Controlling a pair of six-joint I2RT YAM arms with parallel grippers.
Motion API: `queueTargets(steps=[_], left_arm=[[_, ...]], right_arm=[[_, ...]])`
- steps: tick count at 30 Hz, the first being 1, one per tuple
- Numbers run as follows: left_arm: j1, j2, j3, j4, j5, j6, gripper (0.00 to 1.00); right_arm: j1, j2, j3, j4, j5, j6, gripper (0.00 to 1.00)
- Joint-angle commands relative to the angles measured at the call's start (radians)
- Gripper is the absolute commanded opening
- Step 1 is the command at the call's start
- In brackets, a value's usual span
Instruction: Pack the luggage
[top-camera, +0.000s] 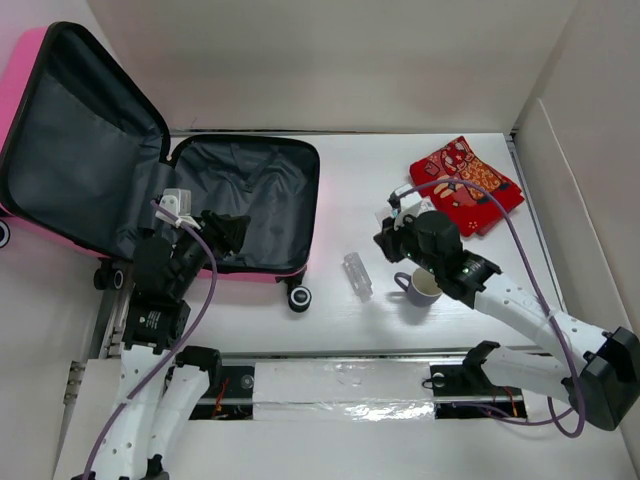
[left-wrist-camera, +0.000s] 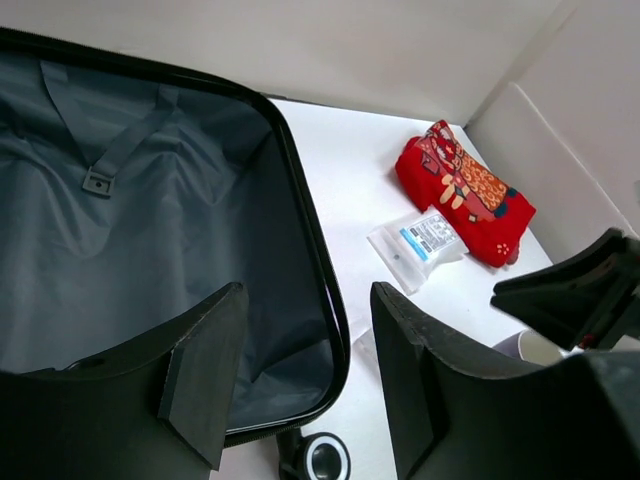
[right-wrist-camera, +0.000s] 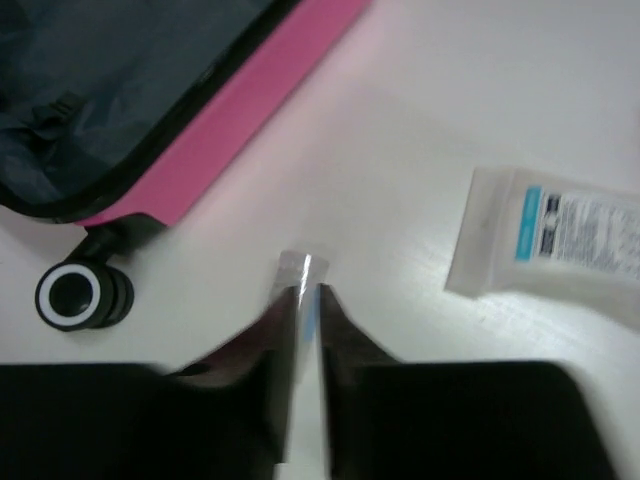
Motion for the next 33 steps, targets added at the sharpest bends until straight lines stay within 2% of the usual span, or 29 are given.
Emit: queueTargets(steps=[1, 2, 3, 4, 6, 10, 14, 17, 24, 33], left_arm=[[-0.003, -0.011, 0.028, 0.037, 0.001, 0.015, 0.49], [-0.003, 0.000, 0.033, 0.029, 0.013, 0.017, 0.49], [-0.003, 0.000, 0.031, 0.029, 0.024, 0.017, 0.49], [-0.003, 0.006, 0.028, 0.032, 0.032, 0.018, 0.49], [-0.003, 0.012, 0.027, 0.040, 0.043, 0.018, 0.49], [-0.003, 0.012, 0.024, 0.031, 0.037, 0.017, 0.53], [-0.003, -0.005, 0.021, 0.038, 0.018, 0.017, 0.53], [-0.003, -0.006, 0.019, 0.034, 0.024, 0.017, 0.53], [-0.003, -0.021, 0.018, 0.037, 0.033, 0.017, 0.54], [-0.003, -0.043, 0.018, 0.041, 0.035, 0.018, 0.56]], right_arm=[[0.018, -0.011, -0.005, -0.064, 0.017, 0.008, 0.37], [0.018, -0.003, 0.009, -0.068, 0.002, 0.001, 0.50], [0.033, 0.001, 0.009, -0.068, 0.002, 0.001, 0.50], [0.033, 0.009, 0.026, -0.072, -0.001, -0.008, 0.58], [0.047, 0.041, 0.044, -0.090, 0.010, -0.015, 0.62], [0.056, 0.112, 0.045, -0.068, 0.001, 0.007, 0.78], [0.076, 0.188, 0.063, -0.077, 0.023, 0.022, 0.87], [0.087, 0.248, 0.057, -0.022, 0.013, 0.024, 0.87], [0.116, 0.424, 0.140, -0.048, 0.013, 0.019, 0.84], [0.125, 0.599, 0.184, -0.046, 0.128, 0.048, 0.76]])
